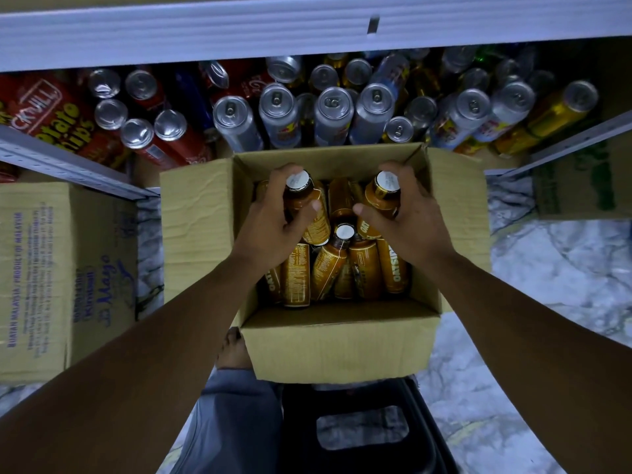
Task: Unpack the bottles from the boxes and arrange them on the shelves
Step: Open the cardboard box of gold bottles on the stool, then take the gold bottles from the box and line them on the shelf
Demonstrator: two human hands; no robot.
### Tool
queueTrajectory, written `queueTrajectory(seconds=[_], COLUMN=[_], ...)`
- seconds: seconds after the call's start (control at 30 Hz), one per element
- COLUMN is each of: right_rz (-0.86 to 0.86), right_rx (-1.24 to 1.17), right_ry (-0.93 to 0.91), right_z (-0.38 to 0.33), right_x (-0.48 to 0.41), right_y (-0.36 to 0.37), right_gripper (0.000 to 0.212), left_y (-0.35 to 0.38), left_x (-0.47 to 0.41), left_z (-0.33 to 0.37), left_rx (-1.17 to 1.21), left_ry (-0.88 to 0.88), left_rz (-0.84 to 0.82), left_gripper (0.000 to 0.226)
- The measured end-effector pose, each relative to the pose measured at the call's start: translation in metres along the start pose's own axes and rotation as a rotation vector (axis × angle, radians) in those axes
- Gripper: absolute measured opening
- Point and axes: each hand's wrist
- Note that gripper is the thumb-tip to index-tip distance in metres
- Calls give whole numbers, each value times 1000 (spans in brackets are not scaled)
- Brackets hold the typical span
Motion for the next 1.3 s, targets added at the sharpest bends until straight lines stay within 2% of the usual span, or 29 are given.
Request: queueTrajectory(seconds=[0.13, 0.27, 0.33, 0.57, 0.9, 1.3], right_rz=[5, 27, 34, -47, -34, 71], right_rx=[-95, -270, -321, -456, -474, -362], right_ry=[33, 87, 97, -8, -163, -382], right_z=[3, 3, 0, -42, -176, -388], right_x=[-1, 2, 8, 35, 91, 194], right_y=[-1, -4, -8, -49, -170, -339], right_gripper=[72, 76, 71, 66, 68, 67], left_y=[7, 10, 9, -16, -90, -218], left_x=[-2, -5, -3, 18, 77, 191], left_z=[4, 16, 25, 86, 236, 472], left_rx=[33, 64, 120, 225, 218, 122], left_ry=[-24, -26, -49, -21, 131, 309], left_rz=[-12, 8, 25, 45, 83, 185], left_gripper=[78, 77, 79, 76, 76, 75])
Point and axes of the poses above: each hand's wrist, its own x-axis away from the middle knuckle, its own y-axis out of the palm, z = x × y, and after that the axes turned 15 degrees about -z, right-handed
